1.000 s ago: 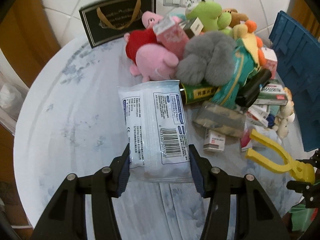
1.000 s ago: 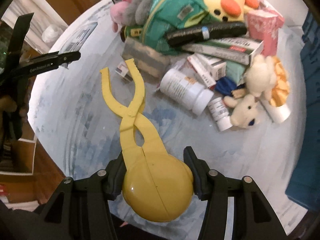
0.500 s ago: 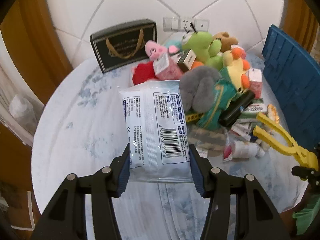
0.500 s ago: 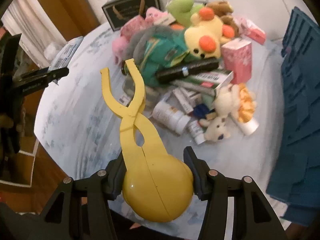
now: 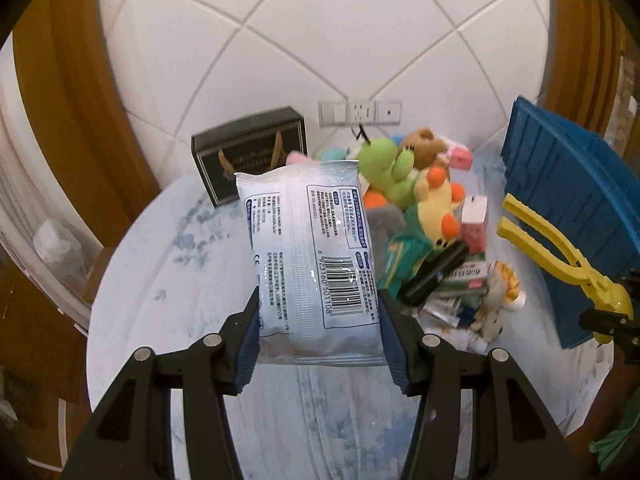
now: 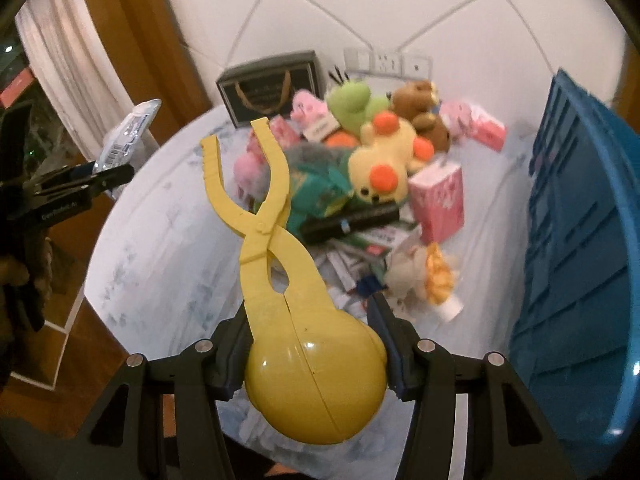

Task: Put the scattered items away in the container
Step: 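Carry the gauze pack and yellow snowball tool over the blue crate with both tools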

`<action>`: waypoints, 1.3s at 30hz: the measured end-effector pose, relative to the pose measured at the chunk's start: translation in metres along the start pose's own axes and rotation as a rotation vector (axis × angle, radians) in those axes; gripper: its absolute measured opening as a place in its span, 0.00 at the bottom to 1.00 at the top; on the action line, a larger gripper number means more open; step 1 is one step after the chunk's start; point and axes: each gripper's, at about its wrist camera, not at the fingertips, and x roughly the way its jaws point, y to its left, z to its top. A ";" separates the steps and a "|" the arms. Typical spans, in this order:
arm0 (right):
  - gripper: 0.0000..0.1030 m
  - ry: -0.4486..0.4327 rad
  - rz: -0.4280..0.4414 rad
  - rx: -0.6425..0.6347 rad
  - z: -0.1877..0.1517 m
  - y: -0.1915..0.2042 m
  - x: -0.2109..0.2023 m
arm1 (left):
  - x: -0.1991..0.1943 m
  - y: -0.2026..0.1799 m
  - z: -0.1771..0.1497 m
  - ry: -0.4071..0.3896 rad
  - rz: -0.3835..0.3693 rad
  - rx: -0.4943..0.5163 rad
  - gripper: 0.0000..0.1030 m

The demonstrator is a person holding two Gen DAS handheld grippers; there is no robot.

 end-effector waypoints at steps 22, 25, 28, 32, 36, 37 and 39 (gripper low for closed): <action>0.52 -0.226 0.047 -0.029 0.025 -0.040 -0.137 | -0.099 -0.073 0.060 -0.212 0.010 0.022 0.51; 0.52 -0.249 0.045 -0.026 0.025 -0.054 -0.154 | -0.106 -0.091 0.066 -0.232 0.001 0.032 0.51; 0.52 -0.273 0.039 -0.021 0.024 -0.067 -0.167 | -0.113 -0.112 0.074 -0.249 -0.012 0.045 0.51; 0.52 -0.296 0.029 -0.009 0.022 -0.091 -0.180 | -0.115 -0.141 0.085 -0.267 -0.039 0.051 0.51; 0.52 -0.303 0.020 0.007 0.018 -0.114 -0.190 | -0.117 -0.178 0.094 -0.280 -0.071 0.083 0.51; 0.52 -0.306 0.016 0.011 0.017 -0.121 -0.192 | -0.117 -0.187 0.097 -0.283 -0.079 0.093 0.51; 0.52 -0.312 0.004 0.022 0.014 -0.133 -0.197 | -0.117 -0.203 0.102 -0.283 -0.097 0.108 0.51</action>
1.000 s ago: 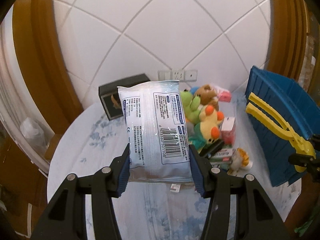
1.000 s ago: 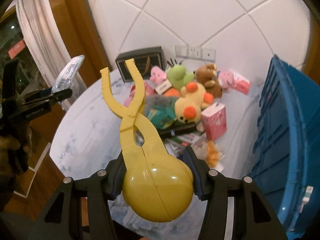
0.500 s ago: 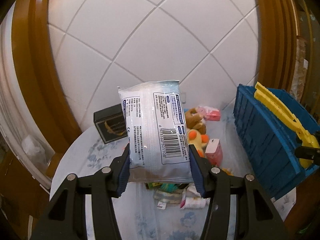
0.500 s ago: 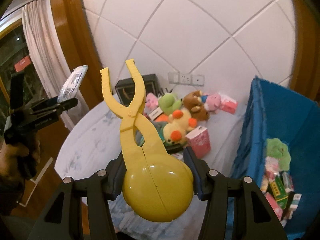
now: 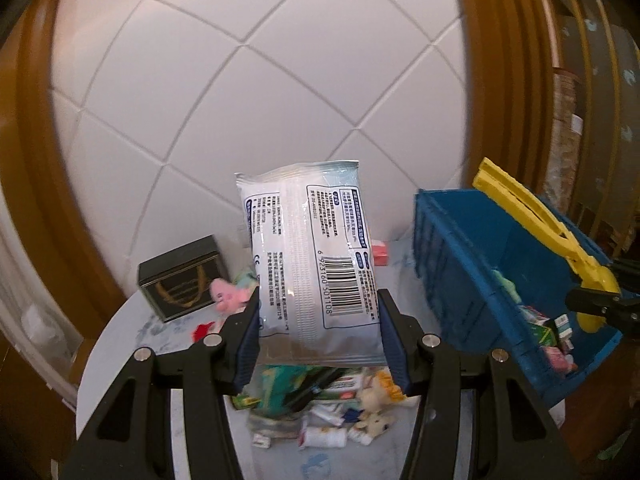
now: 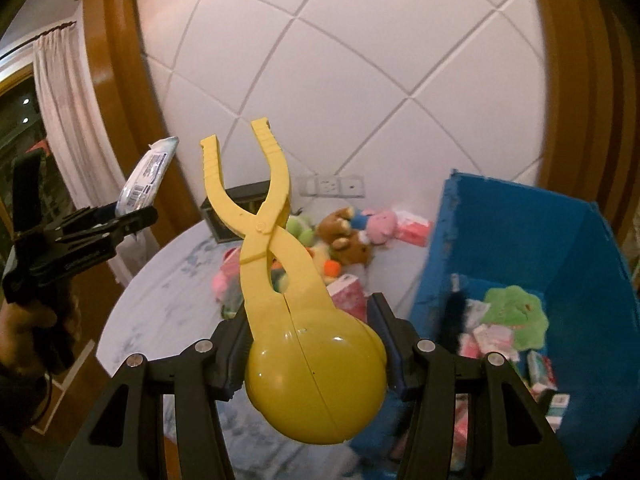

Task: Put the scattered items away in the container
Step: 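Carry the gauze pack and yellow snowball tool over the blue crate with both tools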

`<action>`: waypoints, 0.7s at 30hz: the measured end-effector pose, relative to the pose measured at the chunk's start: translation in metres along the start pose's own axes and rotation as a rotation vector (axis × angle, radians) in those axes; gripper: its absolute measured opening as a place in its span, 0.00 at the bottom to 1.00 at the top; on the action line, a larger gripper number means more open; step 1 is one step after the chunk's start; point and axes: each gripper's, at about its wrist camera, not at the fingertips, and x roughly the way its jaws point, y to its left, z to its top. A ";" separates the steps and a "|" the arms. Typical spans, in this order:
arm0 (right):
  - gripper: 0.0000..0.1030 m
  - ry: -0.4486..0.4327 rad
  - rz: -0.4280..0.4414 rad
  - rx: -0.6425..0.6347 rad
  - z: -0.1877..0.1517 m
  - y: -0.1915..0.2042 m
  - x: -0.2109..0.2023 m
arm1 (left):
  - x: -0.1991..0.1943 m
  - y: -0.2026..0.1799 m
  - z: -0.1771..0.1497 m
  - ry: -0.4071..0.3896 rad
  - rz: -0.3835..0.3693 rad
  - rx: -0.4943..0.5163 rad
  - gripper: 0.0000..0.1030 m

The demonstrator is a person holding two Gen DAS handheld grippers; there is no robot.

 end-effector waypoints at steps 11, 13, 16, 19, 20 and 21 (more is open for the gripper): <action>0.52 -0.007 -0.094 0.100 -0.010 -0.075 -0.028 | 0.041 -0.079 0.028 0.013 -0.112 0.082 0.51; 0.52 -0.006 -0.110 0.114 -0.011 -0.087 -0.031 | 0.048 -0.092 0.030 0.016 -0.129 0.095 0.51; 0.52 -0.002 -0.137 0.139 -0.014 -0.106 -0.036 | 0.057 -0.114 0.037 0.018 -0.165 0.121 0.51; 0.52 -0.005 -0.167 0.170 -0.017 -0.126 -0.045 | 0.063 -0.141 0.045 0.019 -0.210 0.157 0.51; 0.52 -0.008 -0.176 0.179 -0.018 -0.131 -0.046 | 0.064 -0.150 0.047 0.018 -0.226 0.170 0.51; 0.52 -0.008 -0.185 0.190 -0.019 -0.138 -0.047 | 0.065 -0.157 0.049 0.018 -0.237 0.181 0.51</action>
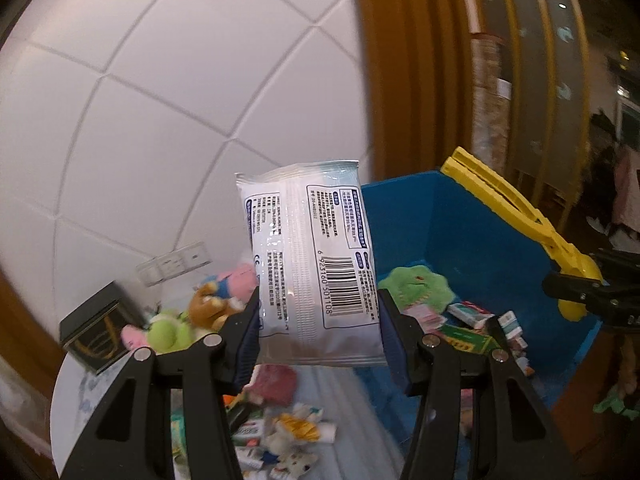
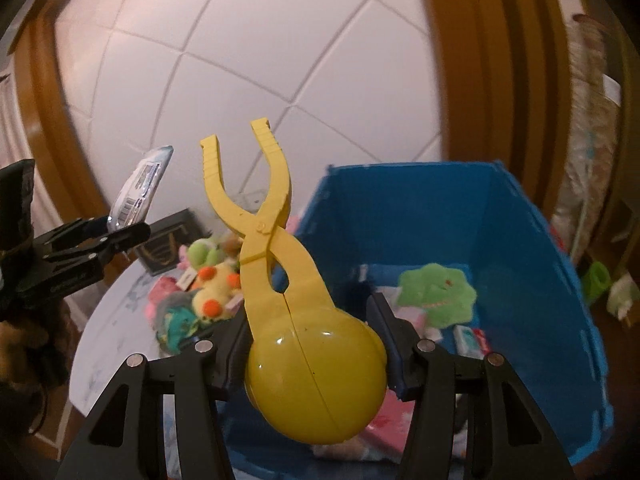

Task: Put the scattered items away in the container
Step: 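Carry the gauze pack and yellow snowball tool over the blue crate with both tools, then open both tools to drop the gauze pack and yellow tool into the crate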

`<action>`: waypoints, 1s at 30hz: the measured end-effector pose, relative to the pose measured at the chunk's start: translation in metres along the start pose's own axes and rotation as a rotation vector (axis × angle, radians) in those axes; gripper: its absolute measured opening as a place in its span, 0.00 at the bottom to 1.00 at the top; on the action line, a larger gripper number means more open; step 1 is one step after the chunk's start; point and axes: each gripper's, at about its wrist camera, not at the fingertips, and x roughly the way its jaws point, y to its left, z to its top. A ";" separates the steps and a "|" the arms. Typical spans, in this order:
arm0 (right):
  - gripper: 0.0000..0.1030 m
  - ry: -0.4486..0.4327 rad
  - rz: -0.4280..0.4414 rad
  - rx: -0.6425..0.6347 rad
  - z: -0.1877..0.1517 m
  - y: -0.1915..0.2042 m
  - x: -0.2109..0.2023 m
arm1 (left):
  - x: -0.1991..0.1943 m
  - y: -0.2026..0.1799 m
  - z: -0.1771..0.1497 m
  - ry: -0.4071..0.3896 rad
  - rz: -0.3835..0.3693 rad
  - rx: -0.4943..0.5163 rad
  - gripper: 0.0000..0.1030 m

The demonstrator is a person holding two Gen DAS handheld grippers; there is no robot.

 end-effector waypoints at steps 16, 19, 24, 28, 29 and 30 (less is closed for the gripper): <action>0.52 -0.018 -0.160 0.148 -0.012 -0.079 -0.032 | 0.034 -0.093 0.046 -0.025 -0.195 0.137 0.51; 0.52 -0.015 -0.176 0.161 -0.014 -0.085 -0.037 | 0.037 -0.102 0.052 -0.033 -0.214 0.154 0.51; 0.55 -0.023 -0.198 0.176 -0.011 -0.092 -0.038 | 0.040 -0.104 0.064 -0.057 -0.248 0.116 0.58; 1.00 -0.048 -0.250 0.184 -0.008 -0.093 -0.037 | 0.048 -0.092 0.061 -0.009 -0.207 0.096 0.82; 1.00 -0.048 -0.247 0.186 -0.007 -0.094 -0.036 | 0.049 -0.087 0.058 0.001 -0.204 0.090 0.82; 1.00 -0.039 -0.242 0.187 -0.008 -0.095 -0.033 | 0.050 -0.082 0.054 0.012 -0.200 0.081 0.82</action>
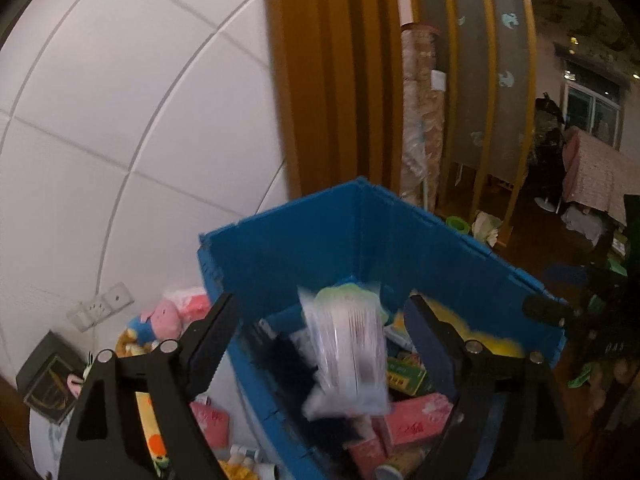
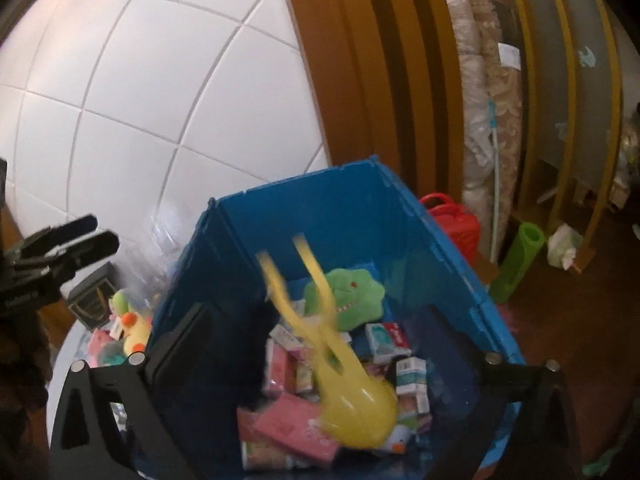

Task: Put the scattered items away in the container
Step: 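Open both tools to drop the gauze pack and yellow tool into the crate, then move both tools back over the cluttered table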

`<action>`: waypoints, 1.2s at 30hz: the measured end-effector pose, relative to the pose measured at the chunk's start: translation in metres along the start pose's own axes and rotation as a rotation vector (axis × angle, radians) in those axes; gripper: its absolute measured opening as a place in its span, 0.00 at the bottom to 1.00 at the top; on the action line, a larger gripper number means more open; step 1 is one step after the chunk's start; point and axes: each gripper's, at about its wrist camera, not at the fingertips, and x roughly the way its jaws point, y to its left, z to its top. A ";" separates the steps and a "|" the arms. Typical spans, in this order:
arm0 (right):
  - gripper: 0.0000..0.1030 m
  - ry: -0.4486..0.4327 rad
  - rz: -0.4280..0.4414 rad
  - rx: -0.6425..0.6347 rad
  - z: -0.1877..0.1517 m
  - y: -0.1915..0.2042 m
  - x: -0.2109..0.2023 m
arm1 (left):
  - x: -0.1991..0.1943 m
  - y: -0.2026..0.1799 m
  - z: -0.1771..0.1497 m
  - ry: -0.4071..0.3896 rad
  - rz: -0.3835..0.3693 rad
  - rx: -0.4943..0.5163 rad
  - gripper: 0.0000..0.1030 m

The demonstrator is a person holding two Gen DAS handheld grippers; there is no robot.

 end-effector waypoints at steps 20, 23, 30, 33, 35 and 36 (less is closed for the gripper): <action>1.00 0.042 0.172 -0.130 -0.007 0.091 0.023 | -0.054 0.110 -0.091 0.085 0.202 -0.163 0.82; 1.00 0.054 0.212 -0.162 -0.011 0.117 0.029 | -0.071 0.136 -0.110 0.094 0.255 -0.207 0.82; 1.00 0.080 0.327 -0.241 -0.025 0.181 0.039 | -0.115 0.188 -0.159 0.124 0.368 -0.284 0.82; 1.00 0.095 0.367 -0.275 -0.035 0.212 0.041 | -0.132 0.209 -0.182 0.148 0.407 -0.318 0.82; 1.00 0.101 0.391 -0.296 -0.041 0.231 0.041 | -0.141 0.220 -0.197 0.161 0.416 -0.342 0.82; 1.00 0.103 0.399 -0.306 -0.044 0.240 0.041 | -0.145 0.225 -0.206 0.172 0.420 -0.352 0.82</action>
